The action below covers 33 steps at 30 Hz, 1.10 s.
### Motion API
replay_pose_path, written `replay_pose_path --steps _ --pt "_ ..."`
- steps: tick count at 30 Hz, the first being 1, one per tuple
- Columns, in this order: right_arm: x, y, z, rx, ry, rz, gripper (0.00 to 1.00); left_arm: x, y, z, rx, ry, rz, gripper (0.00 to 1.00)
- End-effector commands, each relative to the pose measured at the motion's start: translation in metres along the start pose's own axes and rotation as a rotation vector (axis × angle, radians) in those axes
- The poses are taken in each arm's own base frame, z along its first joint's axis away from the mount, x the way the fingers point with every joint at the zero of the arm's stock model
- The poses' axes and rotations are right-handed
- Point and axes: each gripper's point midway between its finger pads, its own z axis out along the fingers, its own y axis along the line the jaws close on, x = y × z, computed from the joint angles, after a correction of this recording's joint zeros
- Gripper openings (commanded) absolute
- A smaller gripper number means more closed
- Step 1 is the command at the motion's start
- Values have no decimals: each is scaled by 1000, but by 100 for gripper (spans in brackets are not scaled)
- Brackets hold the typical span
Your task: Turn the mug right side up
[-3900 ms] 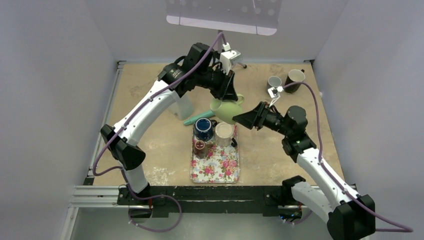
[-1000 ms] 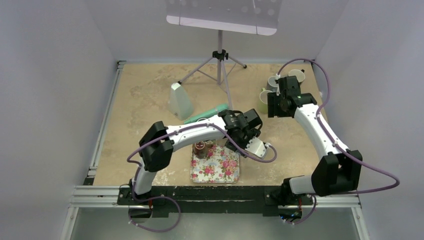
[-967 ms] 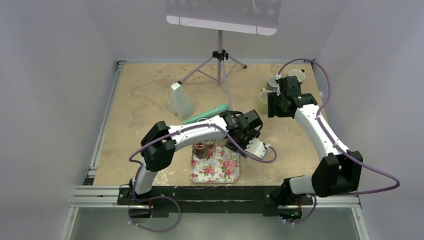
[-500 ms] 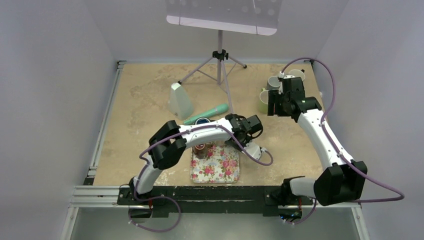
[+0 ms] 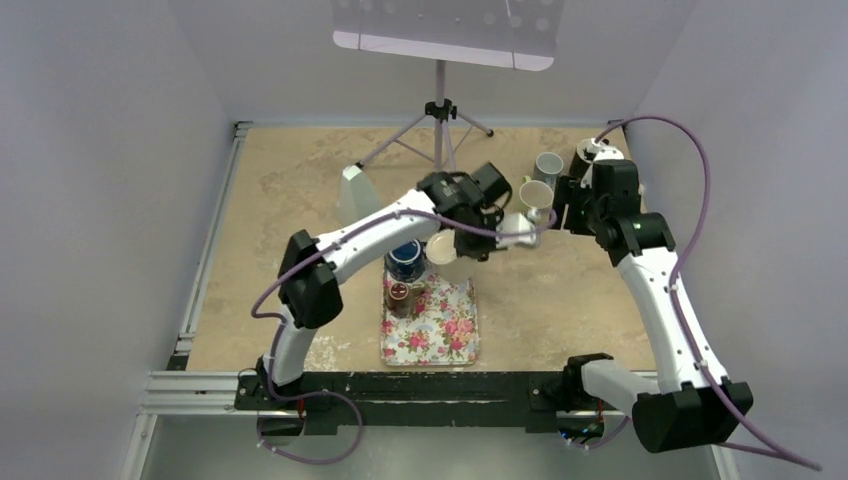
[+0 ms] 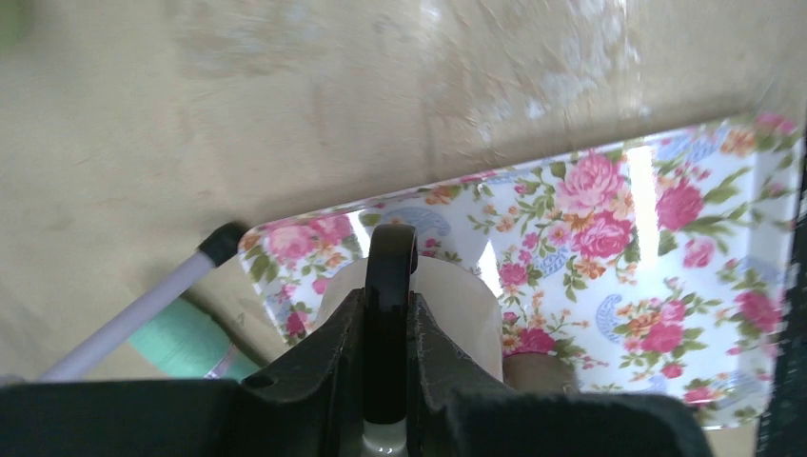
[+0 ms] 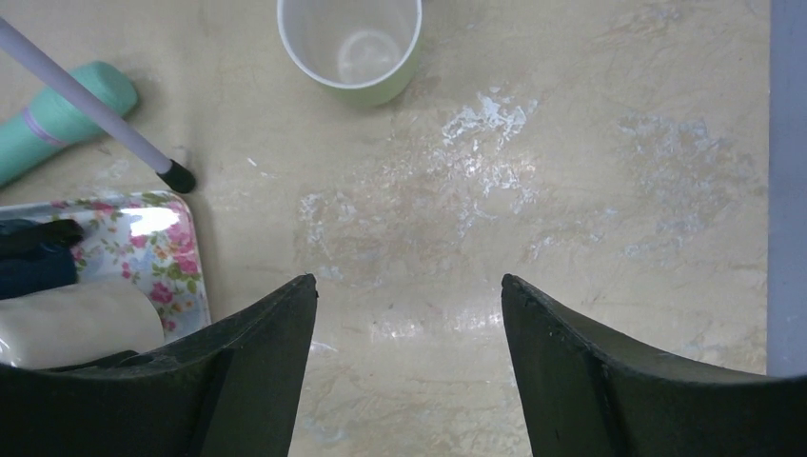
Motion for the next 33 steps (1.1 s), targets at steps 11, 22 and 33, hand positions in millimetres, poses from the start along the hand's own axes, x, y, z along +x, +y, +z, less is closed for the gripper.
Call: replay_pose_path --steps 11,22,33 --pt "-29 138 -101 -991 -419 227 76 -54 77 -202 -29 -702 -800 0" --pt "-26 202 -135 -1278 -407 206 74 -81 69 -222 89 -831 -803 0" --pt "-60 205 -132 -1199 -452 261 0 -68 73 -208 47 -778 -819 28"
